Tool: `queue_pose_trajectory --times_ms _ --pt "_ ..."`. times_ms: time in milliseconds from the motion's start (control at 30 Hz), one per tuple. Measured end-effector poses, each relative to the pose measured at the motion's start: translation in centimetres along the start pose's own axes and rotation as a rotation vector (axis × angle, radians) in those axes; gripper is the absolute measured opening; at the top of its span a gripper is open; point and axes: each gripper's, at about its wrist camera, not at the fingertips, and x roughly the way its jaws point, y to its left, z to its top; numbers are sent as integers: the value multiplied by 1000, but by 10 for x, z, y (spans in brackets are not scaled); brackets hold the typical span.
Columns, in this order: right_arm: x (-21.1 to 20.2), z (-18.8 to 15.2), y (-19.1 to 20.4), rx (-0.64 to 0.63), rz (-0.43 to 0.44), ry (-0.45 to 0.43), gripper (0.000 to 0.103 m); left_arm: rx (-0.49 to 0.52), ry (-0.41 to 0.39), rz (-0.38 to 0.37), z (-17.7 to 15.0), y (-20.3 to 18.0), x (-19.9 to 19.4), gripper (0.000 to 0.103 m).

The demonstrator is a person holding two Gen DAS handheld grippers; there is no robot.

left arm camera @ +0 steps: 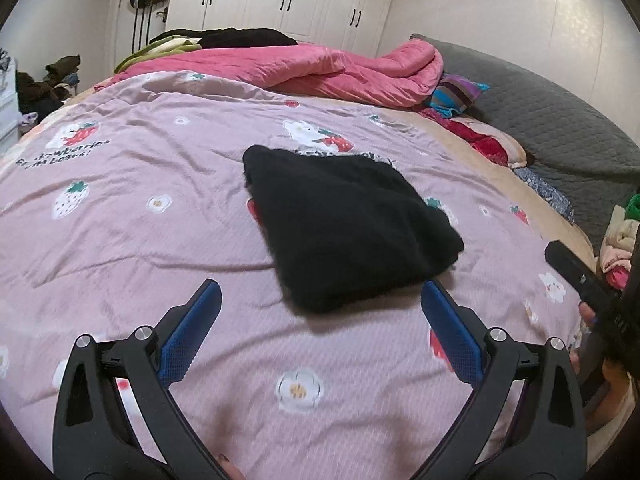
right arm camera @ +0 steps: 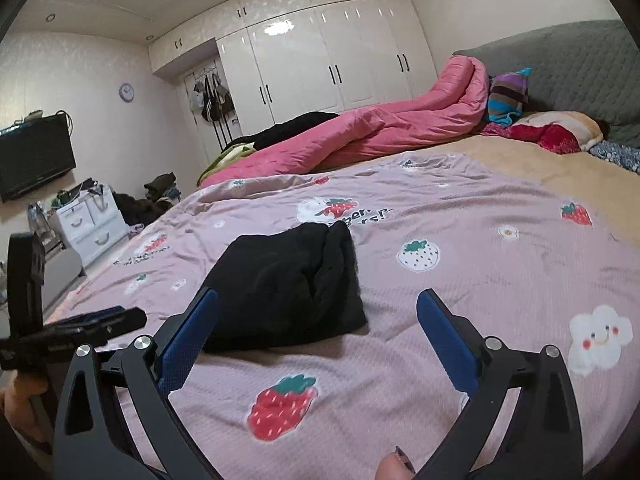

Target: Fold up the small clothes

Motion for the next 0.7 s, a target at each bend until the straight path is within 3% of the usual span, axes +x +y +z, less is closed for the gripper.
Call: queue_pose_trajectory --times_ms 133,467,700 --pt "-7 -12 10 -18 -9 34 99 11 4 14 -16 1 -9 94" --pt "-17 -48 45 -191 -124 82 99 -18 43 19 -49 10 -19 94" --pt "-5 -66 55 -291 -171 129 99 -12 40 39 -52 12 -10 94"
